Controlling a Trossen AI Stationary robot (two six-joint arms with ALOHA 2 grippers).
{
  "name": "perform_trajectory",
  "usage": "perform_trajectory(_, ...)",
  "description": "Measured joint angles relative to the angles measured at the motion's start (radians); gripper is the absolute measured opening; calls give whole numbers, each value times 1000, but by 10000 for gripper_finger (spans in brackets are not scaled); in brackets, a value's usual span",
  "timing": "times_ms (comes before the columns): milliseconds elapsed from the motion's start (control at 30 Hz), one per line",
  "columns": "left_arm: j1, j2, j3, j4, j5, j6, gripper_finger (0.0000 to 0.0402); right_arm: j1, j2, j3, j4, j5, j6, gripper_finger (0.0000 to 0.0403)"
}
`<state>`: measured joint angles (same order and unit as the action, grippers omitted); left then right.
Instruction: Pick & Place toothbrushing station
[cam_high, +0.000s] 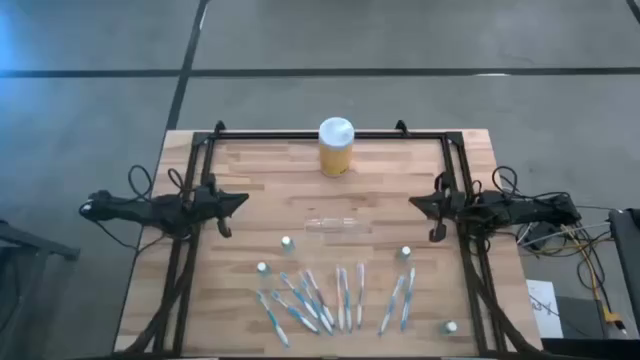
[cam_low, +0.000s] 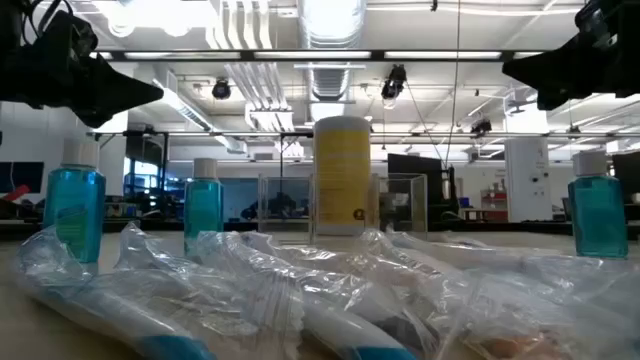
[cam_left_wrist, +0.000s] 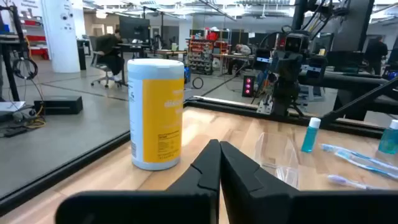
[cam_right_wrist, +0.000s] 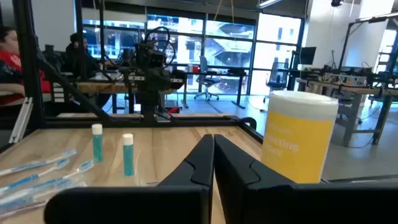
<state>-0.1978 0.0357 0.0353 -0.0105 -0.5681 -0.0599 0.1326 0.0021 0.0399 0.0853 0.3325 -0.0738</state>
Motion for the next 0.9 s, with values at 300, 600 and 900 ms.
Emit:
perform_trajectory(300, 0, 2, -4, 1, -1, -78, 5, 0, 1, 0, 41, 8, -21, 8)
perform_trajectory(600, 0, 2, -5, 1, -2, -55, 19, 0, 0, -1, 76, 8, -19, 8)
perform_trajectory(900, 0, 2, -5, 2, -2, -41, 12, 0, 1, -5, 75, 8, -13, 8)
